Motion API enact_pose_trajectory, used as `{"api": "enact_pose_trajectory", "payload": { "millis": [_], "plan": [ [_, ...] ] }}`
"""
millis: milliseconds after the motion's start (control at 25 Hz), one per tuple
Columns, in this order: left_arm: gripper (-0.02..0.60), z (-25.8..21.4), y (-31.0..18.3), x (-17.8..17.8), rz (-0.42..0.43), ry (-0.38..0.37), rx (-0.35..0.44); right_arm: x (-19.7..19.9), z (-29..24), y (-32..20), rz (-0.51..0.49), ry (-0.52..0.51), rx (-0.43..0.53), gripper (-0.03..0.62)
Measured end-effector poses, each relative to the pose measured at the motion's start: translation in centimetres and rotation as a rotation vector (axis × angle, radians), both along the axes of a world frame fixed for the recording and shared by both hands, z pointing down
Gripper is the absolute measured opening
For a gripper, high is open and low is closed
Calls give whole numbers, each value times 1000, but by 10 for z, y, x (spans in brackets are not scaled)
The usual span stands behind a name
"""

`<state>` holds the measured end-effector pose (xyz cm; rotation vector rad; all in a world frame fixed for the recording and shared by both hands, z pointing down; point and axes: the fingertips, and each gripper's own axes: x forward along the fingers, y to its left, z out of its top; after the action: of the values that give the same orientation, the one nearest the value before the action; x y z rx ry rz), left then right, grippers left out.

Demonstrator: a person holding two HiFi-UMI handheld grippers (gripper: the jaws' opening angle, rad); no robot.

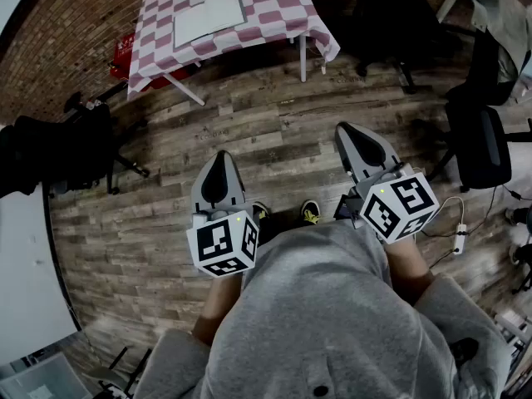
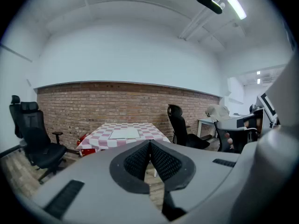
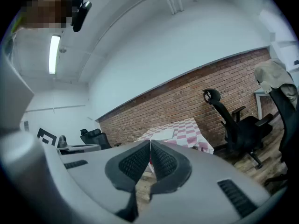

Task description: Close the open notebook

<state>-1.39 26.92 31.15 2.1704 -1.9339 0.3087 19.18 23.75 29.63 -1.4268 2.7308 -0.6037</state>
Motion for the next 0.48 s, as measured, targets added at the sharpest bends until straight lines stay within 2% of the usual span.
{"api": "enact_pose_trajectory", "payload": {
  "millis": [480],
  "plan": [
    [11, -4, 12, 0, -16, -13, 6, 2, 2, 7, -36, -87, -32, 26]
  ]
}}
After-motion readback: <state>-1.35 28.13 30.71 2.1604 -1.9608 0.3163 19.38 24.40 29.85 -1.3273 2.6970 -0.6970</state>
